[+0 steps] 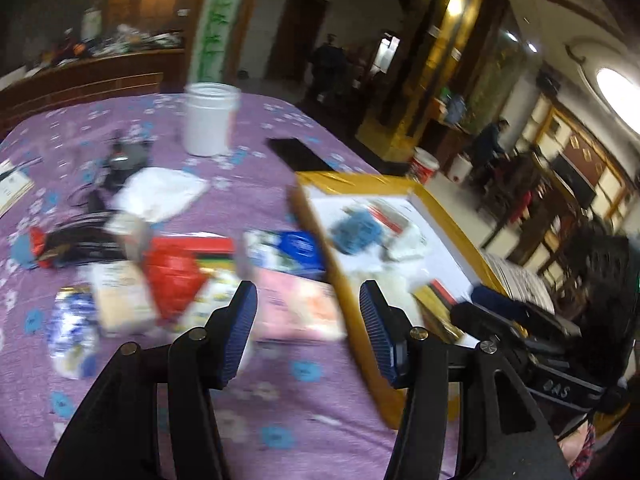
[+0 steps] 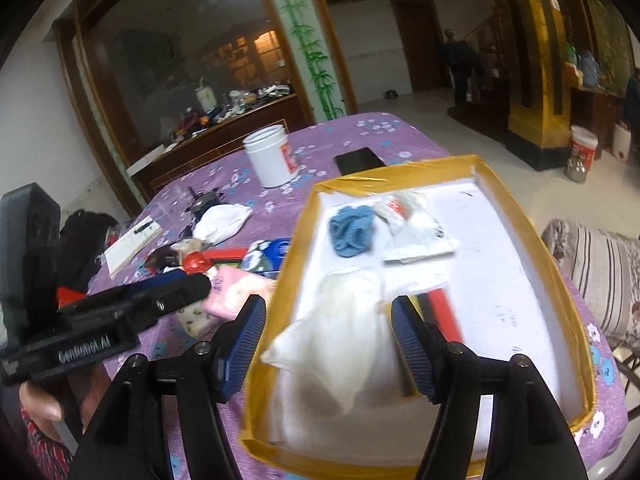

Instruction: Organize soft objects

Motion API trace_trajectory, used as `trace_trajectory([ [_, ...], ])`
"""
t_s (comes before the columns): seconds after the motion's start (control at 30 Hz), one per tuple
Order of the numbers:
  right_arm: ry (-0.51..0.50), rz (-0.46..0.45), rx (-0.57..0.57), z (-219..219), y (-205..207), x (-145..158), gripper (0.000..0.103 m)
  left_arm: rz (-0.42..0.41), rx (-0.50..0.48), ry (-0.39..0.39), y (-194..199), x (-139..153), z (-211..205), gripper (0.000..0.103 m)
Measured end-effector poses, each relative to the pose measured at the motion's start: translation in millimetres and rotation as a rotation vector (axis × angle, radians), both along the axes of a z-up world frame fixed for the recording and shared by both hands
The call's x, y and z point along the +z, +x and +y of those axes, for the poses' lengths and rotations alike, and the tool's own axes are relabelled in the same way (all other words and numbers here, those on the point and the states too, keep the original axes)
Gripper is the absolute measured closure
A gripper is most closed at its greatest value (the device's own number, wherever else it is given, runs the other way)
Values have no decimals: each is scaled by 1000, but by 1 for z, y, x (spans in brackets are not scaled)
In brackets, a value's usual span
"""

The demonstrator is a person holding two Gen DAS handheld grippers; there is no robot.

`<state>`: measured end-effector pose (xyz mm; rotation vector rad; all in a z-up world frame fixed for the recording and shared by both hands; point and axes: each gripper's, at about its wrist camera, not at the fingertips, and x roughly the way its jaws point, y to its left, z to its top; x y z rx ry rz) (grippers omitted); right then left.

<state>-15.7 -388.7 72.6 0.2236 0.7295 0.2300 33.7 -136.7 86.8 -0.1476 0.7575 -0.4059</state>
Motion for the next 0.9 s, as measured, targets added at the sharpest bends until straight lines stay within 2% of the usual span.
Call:
trace_trajectory([
  [0.07, -18, -2, 13, 9, -1, 1, 35, 14, 79, -32, 5, 1, 33, 51],
  [0.17, -35, -5, 27, 19, -3, 3, 35, 27, 218, -21, 9, -3, 76, 51],
  [0.23, -34, -10, 35, 23, -4, 5, 35, 74, 301, -14, 14, -13, 108, 51],
  [0.4, -29, -12, 75, 42, -3, 4, 35, 202, 315, 77, 30, -50, 130, 51],
  [0.53, -29, -3, 119, 60, -1, 3, 35, 209, 323, 175, 36, -62, 116, 49],
  [0.6, -28, 6, 146, 68, 0, 2, 35, 197, 323, 194, 38, -67, 109, 42],
  [0.67, -17, 25, 188, 78, 4, 1, 32, 216, 314, 206, 44, -79, 108, 42],
  [0.7, -11, 39, 205, 81, 7, 0, 32, 185, 322, 231, 43, -77, 107, 42],
  [0.77, 2, 73, 245, 90, 14, -4, 31, 149, 309, 263, 38, -73, 108, 49],
  [0.8, 10, 92, 268, 97, 19, -6, 31, 140, 315, 277, 37, -73, 107, 65],
  [0.83, 12, 102, 282, 103, 21, -8, 31, 135, 326, 287, 37, -73, 108, 75],
  [0.9, 27, 146, 324, 120, 27, -17, 31, 129, 345, 279, 37, -72, 113, 75],
])
